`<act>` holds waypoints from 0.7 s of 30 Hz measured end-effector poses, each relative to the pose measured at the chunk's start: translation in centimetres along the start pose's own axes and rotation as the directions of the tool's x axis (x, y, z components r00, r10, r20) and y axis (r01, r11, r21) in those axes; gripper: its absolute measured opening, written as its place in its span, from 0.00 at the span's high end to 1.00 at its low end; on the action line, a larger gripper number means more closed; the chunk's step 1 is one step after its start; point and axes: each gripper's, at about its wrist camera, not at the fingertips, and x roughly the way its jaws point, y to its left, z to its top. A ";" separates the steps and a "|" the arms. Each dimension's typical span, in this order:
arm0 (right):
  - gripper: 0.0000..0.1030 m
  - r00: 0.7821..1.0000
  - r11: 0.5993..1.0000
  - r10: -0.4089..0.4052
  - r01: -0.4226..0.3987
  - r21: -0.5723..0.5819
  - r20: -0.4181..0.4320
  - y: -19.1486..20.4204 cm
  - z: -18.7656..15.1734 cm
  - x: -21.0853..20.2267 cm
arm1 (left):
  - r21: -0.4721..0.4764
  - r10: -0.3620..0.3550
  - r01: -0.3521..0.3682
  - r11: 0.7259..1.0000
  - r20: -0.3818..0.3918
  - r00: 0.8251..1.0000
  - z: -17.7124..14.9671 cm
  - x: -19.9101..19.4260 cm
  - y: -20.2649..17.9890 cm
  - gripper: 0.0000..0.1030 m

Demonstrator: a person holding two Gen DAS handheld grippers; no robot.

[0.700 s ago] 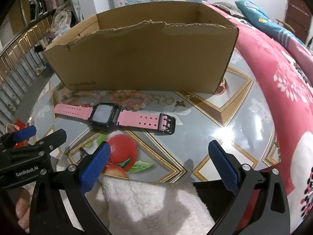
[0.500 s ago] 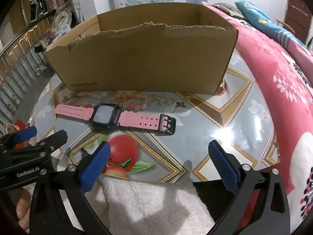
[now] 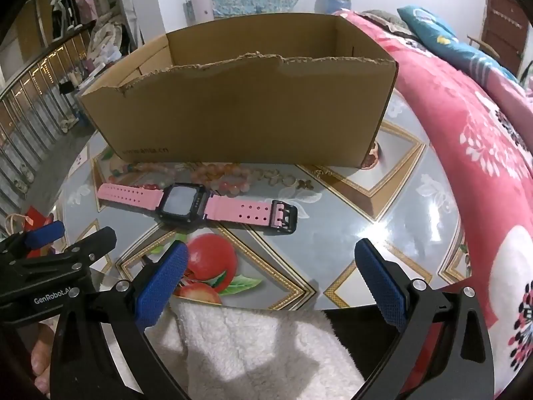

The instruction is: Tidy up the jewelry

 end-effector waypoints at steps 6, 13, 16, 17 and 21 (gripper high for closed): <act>0.06 1.000 1.000 -0.002 0.002 0.001 0.004 0.0 0.3 -0.1 | -0.004 0.000 0.000 1.000 0.005 1.000 -0.2 -0.2 -0.1 0.06; 0.06 1.000 1.000 -0.002 0.002 -0.002 0.008 0.1 0.4 -0.2 | -0.004 0.001 -0.001 1.000 0.009 1.000 -0.3 -0.3 -0.1 0.06; 0.07 1.000 1.000 -0.002 0.002 0.000 0.007 0.0 0.5 -0.1 | -0.004 0.000 0.000 1.000 0.009 1.000 -0.3 -0.3 -0.1 0.06; 0.06 1.000 1.000 -0.003 0.003 0.000 0.009 0.0 0.4 -0.2 | -0.004 0.000 0.000 1.000 0.009 1.000 -0.3 -0.2 -0.1 0.06; 0.07 1.000 1.000 -0.005 0.005 0.001 0.011 0.1 0.3 -0.2 | -0.005 0.000 0.000 1.000 0.010 1.000 -0.3 -0.2 -0.1 0.06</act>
